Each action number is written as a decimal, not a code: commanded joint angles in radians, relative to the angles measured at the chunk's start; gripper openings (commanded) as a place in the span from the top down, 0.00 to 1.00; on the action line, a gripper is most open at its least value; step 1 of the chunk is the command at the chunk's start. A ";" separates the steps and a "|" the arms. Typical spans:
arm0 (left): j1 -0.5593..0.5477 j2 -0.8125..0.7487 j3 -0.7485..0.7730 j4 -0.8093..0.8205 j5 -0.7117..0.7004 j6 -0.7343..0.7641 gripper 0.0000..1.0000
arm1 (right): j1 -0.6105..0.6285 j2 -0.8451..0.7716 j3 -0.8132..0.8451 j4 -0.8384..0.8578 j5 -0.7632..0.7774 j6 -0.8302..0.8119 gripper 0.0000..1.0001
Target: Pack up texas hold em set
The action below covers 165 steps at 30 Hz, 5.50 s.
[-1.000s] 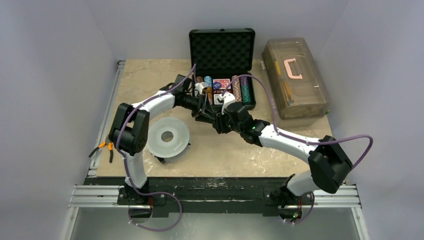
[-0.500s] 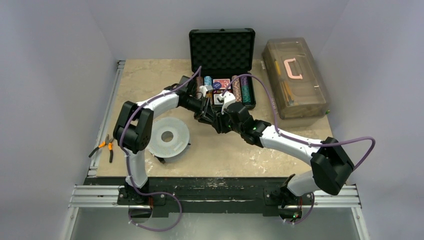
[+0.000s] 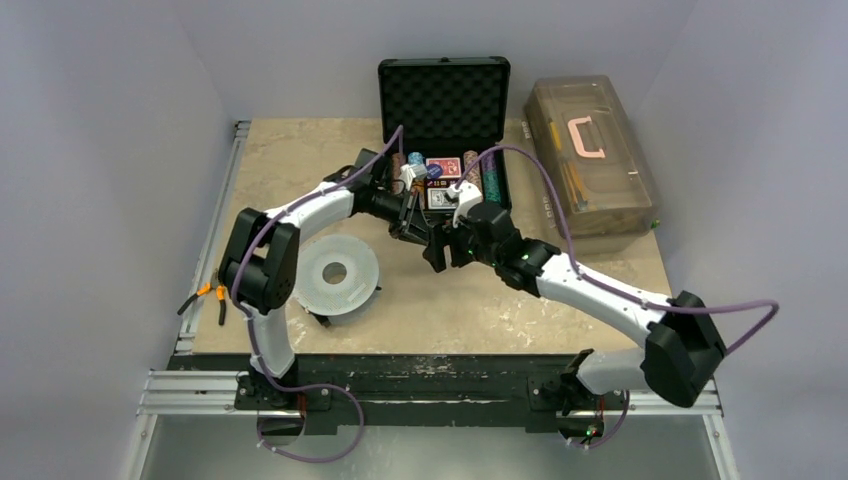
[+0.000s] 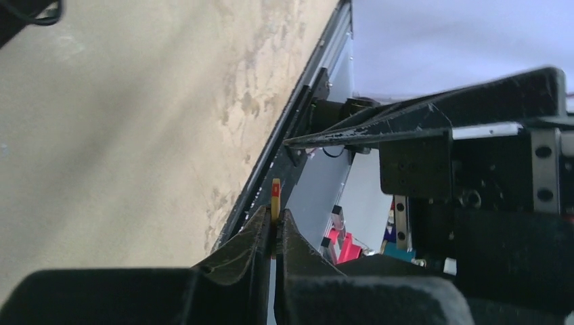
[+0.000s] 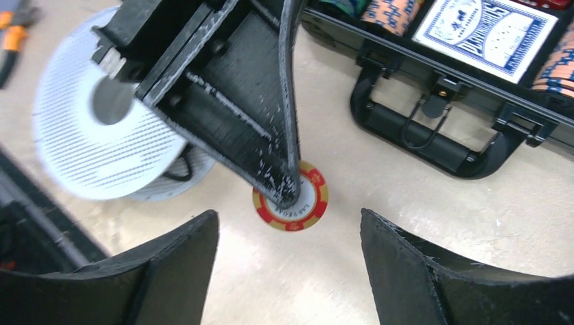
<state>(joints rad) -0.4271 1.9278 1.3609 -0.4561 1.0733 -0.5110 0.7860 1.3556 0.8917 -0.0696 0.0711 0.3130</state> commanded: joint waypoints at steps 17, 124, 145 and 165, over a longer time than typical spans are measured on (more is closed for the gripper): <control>-0.059 -0.280 -0.084 0.306 0.259 0.037 1.00 | -0.349 -0.142 -0.047 0.231 -1.041 0.267 0.79; 0.113 -0.945 -0.327 0.123 -1.086 0.170 0.06 | -0.204 0.982 1.103 -0.425 -0.206 -1.328 1.00; 0.113 -0.924 -0.319 0.114 -1.078 0.164 0.06 | -0.226 0.952 1.048 -0.511 -0.324 -1.370 1.00; 0.113 -0.918 -0.315 0.112 -1.078 0.166 0.05 | -0.207 0.955 1.098 -0.390 -0.289 -1.263 0.77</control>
<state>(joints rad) -0.3145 1.0073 1.0115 -0.3614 -0.0113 -0.3389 0.5587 2.3363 1.9858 -0.5140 -0.2138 -1.0245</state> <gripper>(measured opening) 0.943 0.175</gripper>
